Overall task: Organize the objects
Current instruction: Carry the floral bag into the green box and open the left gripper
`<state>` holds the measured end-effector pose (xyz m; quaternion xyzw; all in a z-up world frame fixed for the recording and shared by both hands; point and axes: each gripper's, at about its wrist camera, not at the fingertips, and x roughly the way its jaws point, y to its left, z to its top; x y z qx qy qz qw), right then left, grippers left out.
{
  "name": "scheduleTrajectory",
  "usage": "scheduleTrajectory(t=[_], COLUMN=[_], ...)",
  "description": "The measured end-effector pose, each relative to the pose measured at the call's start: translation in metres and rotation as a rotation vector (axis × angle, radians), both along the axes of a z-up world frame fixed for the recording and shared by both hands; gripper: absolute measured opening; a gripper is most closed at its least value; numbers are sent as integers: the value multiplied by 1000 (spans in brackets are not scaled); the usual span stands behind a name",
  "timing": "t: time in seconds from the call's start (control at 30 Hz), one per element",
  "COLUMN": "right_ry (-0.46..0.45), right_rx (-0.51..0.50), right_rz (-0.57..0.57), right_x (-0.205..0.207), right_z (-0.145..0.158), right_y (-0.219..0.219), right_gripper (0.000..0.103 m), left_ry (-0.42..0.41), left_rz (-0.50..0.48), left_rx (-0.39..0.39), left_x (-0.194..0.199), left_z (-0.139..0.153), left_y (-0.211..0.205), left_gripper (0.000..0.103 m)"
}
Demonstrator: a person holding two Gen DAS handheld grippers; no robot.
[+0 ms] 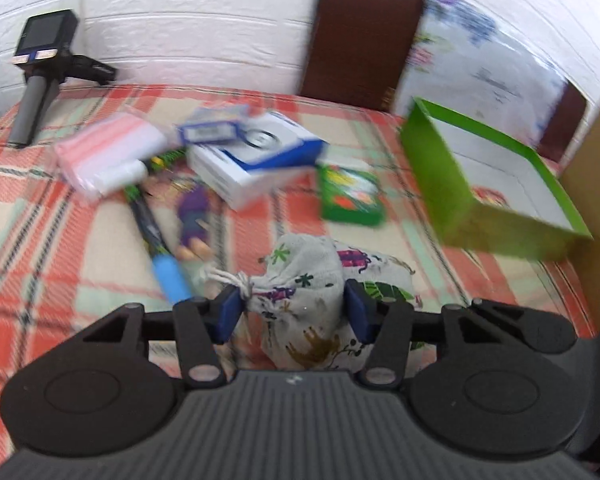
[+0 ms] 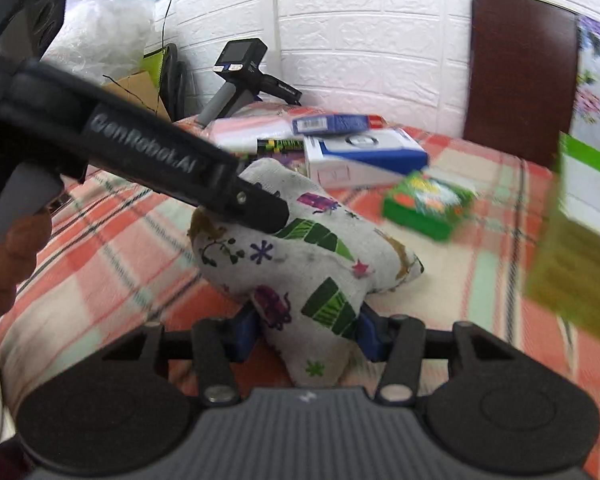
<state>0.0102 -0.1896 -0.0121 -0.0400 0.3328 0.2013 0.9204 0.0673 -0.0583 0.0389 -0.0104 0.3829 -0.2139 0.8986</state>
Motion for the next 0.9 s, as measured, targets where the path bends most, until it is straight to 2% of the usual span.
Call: scheduleTrajectory(t=[0.23, 0.4, 0.47, 0.53, 0.67, 0.73, 0.83, 0.9], right_ry=[40, 50, 36, -15, -180, -257, -324, -325], right_rx=[-6, 21, 35, 37, 34, -1, -63, -90], right_rz=[-133, -273, -339, -402, -509, -553, -629, -689], right_x=[-43, -72, -82, -88, -93, -83, -57, -35], right_z=[6, 4, 6, 14, 47, 61, 68, 62], right_y=[-33, -67, -82, -96, -125, -138, -160, -176], right_gripper=[46, 44, 39, 37, 37, 37, 37, 37], left_ry=[18, 8, 5, -26, -161, -221, -253, -256], left_rz=[-117, -253, -314, -365, -442, -464, -467, -458], left_rx=[-20, -16, -33, -64, -119, -139, -155, -137], left_x=[-25, -39, -41, -41, -32, -22, 2, 17], left_z=[-5, -6, -2, 11, 52, 68, 73, 66], left_y=[-51, -107, -126, -142, -174, -192, -222, -245], left_gripper=[56, 56, 56, 56, 56, 56, 57, 57])
